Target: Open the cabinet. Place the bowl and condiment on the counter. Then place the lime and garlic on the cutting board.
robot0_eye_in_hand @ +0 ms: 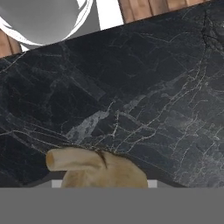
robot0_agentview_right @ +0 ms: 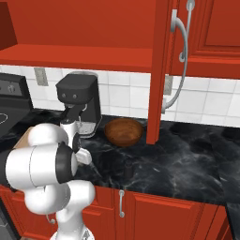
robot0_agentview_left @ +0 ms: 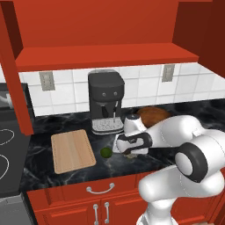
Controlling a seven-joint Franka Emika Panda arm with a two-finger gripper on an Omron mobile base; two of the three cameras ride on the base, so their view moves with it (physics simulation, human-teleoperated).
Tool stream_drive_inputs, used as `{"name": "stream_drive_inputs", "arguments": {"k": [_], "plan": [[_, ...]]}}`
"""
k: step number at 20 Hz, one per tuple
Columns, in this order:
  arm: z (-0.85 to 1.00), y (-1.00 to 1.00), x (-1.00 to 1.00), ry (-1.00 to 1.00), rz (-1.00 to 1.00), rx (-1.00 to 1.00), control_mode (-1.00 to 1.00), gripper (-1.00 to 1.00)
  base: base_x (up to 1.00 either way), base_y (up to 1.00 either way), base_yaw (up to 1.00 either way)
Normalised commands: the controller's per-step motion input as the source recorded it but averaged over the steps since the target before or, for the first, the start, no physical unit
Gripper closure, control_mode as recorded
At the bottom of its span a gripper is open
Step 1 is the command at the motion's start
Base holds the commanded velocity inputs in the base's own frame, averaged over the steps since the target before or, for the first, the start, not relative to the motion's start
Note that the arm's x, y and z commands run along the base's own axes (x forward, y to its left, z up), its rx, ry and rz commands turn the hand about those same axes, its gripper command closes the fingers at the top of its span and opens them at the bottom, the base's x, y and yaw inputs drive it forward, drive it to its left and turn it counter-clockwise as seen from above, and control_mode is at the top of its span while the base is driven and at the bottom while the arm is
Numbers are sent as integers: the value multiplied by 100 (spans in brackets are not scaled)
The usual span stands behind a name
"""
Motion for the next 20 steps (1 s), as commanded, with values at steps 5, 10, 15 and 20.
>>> {"name": "stream_drive_inputs", "arguments": {"k": [5, 10, 15, 20], "plan": [[13, 0, -3, -11, 0, 4, -100, 100, 0, 0, 0], [23, 0, -3, -14, 0, 5, -100, 100, 0, 0, 0], [32, 3, 0, -13, 2, 2, -100, 100, 0, 0, 0], [49, 17, 0, -11, 6, 0, -100, 100, 0, 0, 0]]}}
